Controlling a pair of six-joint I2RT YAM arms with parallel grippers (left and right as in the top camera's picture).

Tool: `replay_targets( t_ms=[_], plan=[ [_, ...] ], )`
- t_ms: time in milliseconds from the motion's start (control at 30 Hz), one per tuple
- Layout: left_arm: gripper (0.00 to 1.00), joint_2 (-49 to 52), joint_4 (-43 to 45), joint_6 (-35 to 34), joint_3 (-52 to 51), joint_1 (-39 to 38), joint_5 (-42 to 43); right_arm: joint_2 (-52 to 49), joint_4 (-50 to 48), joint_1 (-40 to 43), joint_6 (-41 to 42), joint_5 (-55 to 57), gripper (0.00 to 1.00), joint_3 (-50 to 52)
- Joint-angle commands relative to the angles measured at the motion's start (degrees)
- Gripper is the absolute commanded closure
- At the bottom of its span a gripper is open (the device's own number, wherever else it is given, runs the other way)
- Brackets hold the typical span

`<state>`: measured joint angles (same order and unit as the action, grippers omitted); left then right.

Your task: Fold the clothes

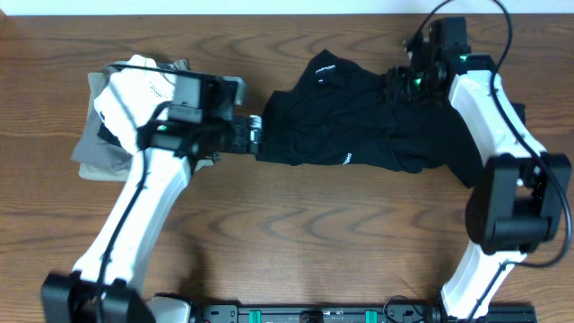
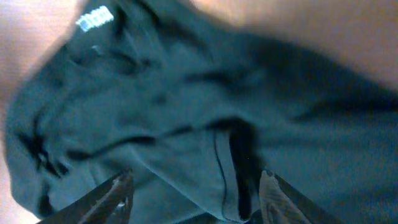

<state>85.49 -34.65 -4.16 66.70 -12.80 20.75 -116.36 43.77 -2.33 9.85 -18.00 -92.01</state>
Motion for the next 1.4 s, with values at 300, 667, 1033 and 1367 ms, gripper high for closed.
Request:
replay_targets(
  t_ms=[300, 667, 1033, 1367],
  plan=[
    [0.13, 4.8, 0.9, 1.2, 1.2, -2.9, -1.4, -5.1, 3.4, -1.4, -2.7, -4.6, 0.75, -0.1],
    [0.13, 3.5, -1.3, 1.2, 1.2, -2.9, -1.4, 12.4, 13.5, -1.9, -23.8, -23.1, 0.99, -0.2],
    [0.13, -4.7, -1.5, 1.2, 1.2, -1.6, -1.4, 28.3, 32.4, -12.4, -40.3, -24.7, 0.99, -0.2],
    [0.12, -6.6, -1.8, 1.1, 1.2, -1.7, -1.4, 29.0, 35.3, -21.2, -43.1, -15.8, 0.70, -0.2]
  ],
)
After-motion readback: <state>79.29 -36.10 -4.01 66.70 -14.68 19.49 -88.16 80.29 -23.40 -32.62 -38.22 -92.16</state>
